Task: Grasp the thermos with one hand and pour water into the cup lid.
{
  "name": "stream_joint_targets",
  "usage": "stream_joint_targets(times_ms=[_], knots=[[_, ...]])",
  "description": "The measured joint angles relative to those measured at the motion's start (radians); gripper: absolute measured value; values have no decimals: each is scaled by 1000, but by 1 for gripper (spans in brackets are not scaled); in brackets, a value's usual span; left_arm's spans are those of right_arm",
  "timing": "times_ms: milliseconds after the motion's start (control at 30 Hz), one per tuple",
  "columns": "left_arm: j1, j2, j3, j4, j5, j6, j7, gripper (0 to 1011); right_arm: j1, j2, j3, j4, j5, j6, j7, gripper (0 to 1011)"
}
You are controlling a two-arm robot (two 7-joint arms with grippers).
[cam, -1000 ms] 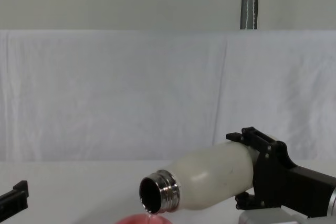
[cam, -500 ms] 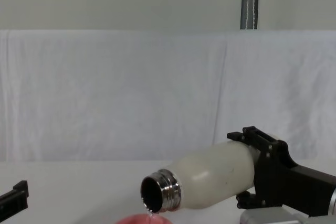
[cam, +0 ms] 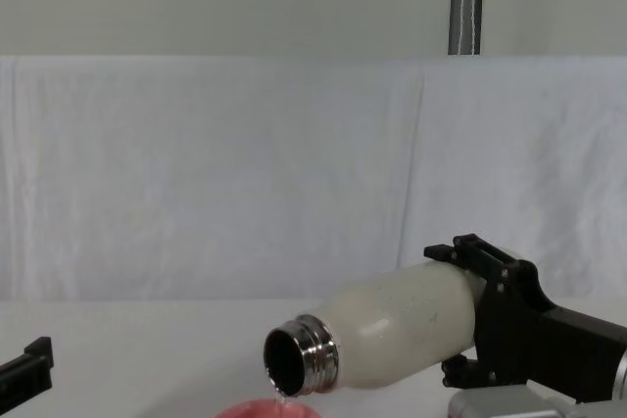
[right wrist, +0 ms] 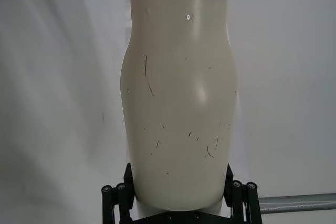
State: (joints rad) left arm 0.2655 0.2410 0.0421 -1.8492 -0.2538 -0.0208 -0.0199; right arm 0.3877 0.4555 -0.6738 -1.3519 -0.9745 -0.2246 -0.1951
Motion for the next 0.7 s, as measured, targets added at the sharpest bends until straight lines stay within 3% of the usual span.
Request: stream_joint_targets(times_ms=[700], knots=[[0, 0, 0, 0, 0, 0, 0, 1001, -1, 0, -3, 1, -2, 1, -1, 958]])
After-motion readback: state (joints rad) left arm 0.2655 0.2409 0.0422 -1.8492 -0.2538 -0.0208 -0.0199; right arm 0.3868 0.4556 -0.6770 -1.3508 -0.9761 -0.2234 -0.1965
